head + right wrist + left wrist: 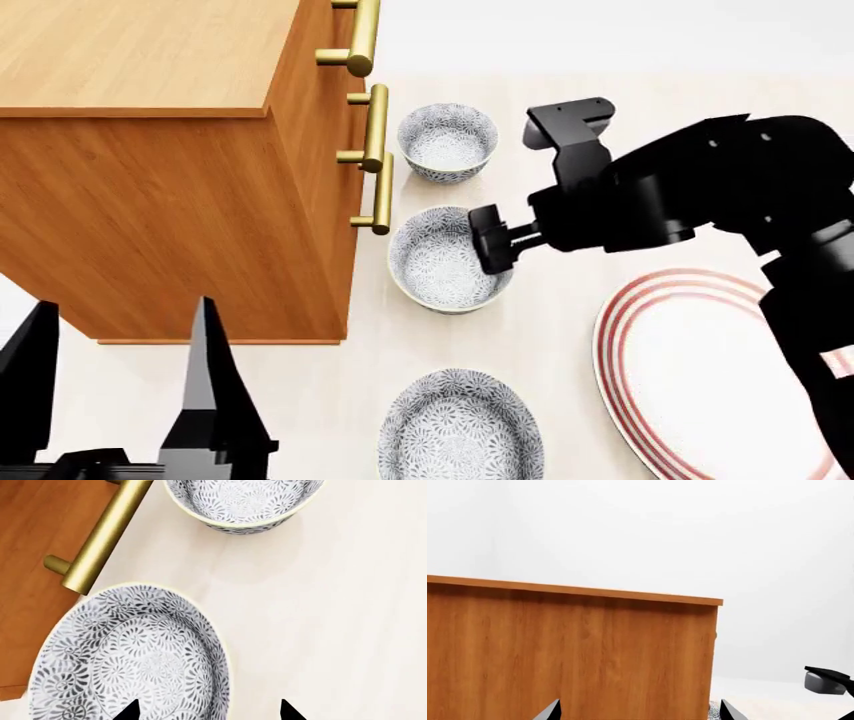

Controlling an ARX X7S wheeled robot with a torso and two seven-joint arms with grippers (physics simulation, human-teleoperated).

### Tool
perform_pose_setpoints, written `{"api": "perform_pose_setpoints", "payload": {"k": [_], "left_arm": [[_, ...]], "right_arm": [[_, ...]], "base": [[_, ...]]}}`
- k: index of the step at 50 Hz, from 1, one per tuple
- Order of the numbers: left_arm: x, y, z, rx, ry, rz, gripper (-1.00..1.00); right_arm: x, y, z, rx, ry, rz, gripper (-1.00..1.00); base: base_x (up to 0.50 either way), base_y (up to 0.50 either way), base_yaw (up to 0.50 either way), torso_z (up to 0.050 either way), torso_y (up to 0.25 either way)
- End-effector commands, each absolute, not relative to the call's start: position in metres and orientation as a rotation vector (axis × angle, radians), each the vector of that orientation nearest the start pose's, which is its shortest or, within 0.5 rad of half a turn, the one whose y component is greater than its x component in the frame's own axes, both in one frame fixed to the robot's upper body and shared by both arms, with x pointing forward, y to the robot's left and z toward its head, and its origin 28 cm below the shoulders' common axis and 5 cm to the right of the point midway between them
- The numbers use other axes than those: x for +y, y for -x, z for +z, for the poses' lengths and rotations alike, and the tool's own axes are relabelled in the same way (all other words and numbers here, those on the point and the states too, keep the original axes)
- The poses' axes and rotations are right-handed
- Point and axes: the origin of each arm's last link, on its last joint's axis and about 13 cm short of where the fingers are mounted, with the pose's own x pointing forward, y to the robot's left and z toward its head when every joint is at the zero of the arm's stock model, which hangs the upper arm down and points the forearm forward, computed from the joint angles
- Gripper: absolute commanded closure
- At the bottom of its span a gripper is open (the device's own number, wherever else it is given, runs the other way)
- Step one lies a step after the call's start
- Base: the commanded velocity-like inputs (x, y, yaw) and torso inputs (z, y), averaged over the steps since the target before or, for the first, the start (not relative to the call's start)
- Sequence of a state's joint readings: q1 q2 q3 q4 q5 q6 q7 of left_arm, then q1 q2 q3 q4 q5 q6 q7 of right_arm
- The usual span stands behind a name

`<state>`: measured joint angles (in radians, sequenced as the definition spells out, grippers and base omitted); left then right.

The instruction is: Put the bowl in the middle on the plate.

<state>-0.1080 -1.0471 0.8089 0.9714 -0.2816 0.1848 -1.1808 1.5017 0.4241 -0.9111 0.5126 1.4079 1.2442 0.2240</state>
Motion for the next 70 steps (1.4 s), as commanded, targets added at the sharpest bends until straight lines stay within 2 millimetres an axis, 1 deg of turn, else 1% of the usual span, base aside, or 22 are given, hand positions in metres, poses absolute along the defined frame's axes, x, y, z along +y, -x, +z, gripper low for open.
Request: {"api": "perform_pose_setpoints", "payload": {"k": [1, 10, 23, 31, 38, 67, 68, 70], "left_arm": [[0.212, -0.108, 0.167, -0.536, 0.082, -0.021, -1.0], [0.212, -0.108, 0.167, -0.536, 0.083, -0.019, -1.0], [0.213, -0.109, 0.168, -0.535, 0.091, -0.012, -1.0], [0.213, -0.109, 0.168, -0.534, 0.091, -0.012, -1.0], [0.212, -0.109, 0.167, -0.533, 0.089, -0.012, -1.0], [0.213, -0.109, 0.167, -0.534, 0.09, -0.012, -1.0], [0.213, -0.109, 0.167, -0.534, 0.089, -0.012, -1.0], [0.213, -0.109, 0.167, -0.535, 0.088, -0.012, -1.0]], "right_arm": [[-0.109, -0.356, 0.26, 0.751, 0.12, 0.473, -1.0], [-0.109, -0.361, 0.252, 0.757, 0.115, 0.468, -1.0], [-0.109, -0.362, 0.24, 0.786, 0.121, 0.473, -1.0], [-0.108, -0.363, 0.237, 0.79, 0.123, 0.48, -1.0], [-0.108, -0.364, 0.229, 0.799, 0.127, 0.484, -1.0], [-0.108, -0.366, 0.223, 0.802, 0.131, 0.49, -1.0], [-0.108, -0.366, 0.223, 0.799, 0.131, 0.491, 1.0], [-0.107, -0.365, 0.223, 0.8, 0.132, 0.492, 1.0]], "base": [[0.0, 0.0, 0.0, 0.0, 0.0], [0.0, 0.0, 0.0, 0.0, 0.0], [0.0, 0.0, 0.0, 0.0, 0.0], [0.0, 0.0, 0.0, 0.0, 0.0], [0.0, 0.0, 0.0, 0.0, 0.0], [0.0, 0.0, 0.0, 0.0, 0.0], [0.0, 0.0, 0.0, 0.0, 0.0], [0.0, 0.0, 0.0, 0.0, 0.0]]}}
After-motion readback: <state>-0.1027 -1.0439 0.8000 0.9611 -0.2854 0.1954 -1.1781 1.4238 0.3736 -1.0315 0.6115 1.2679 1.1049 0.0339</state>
